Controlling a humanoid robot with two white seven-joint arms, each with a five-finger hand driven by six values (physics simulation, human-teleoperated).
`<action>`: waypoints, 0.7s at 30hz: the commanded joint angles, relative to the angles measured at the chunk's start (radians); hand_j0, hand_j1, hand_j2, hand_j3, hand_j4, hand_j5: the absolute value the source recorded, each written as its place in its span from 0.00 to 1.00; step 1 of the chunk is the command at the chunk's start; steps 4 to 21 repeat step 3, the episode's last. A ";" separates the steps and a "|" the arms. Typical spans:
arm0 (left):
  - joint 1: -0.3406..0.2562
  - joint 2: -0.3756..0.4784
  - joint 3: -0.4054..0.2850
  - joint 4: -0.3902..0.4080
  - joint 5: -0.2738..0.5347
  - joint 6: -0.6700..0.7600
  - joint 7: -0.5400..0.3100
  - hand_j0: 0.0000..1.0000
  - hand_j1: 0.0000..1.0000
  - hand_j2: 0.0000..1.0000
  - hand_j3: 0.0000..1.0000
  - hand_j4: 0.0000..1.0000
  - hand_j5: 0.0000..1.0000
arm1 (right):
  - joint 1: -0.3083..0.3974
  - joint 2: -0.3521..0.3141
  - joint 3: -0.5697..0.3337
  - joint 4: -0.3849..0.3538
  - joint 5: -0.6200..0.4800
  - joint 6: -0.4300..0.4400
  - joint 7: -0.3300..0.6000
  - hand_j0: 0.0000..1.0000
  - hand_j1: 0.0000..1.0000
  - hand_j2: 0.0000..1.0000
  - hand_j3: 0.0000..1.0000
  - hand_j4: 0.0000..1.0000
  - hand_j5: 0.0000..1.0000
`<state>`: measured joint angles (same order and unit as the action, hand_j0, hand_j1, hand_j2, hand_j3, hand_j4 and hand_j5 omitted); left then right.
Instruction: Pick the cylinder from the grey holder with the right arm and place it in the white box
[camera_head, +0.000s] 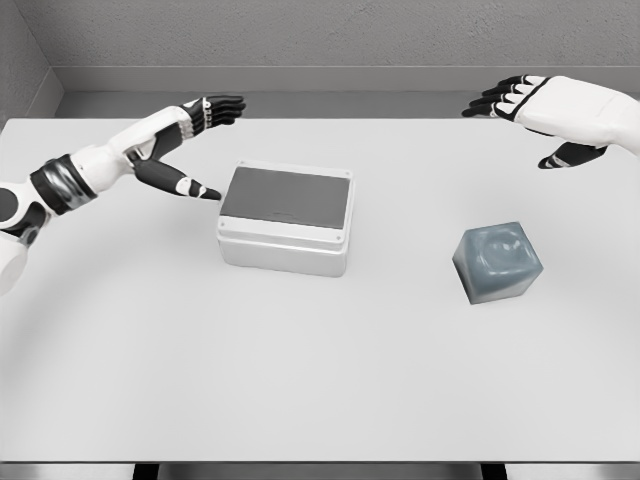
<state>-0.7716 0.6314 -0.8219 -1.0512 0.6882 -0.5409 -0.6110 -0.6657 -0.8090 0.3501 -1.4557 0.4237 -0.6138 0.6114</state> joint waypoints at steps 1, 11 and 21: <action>0.000 0.004 0.001 -0.003 0.008 0.001 0.000 1.00 1.00 1.00 1.00 1.00 1.00 | 0.000 0.001 0.000 -0.002 -0.005 0.003 -0.001 1.00 1.00 1.00 1.00 1.00 1.00; 0.002 0.005 0.001 -0.003 0.020 0.001 0.000 1.00 1.00 1.00 1.00 1.00 1.00 | 0.003 0.001 0.000 -0.006 -0.005 0.003 -0.001 1.00 1.00 1.00 1.00 1.00 1.00; 0.002 0.005 0.001 -0.003 0.020 0.001 0.000 1.00 1.00 1.00 1.00 1.00 1.00 | 0.003 0.001 0.000 -0.006 -0.005 0.003 -0.001 1.00 1.00 1.00 1.00 1.00 1.00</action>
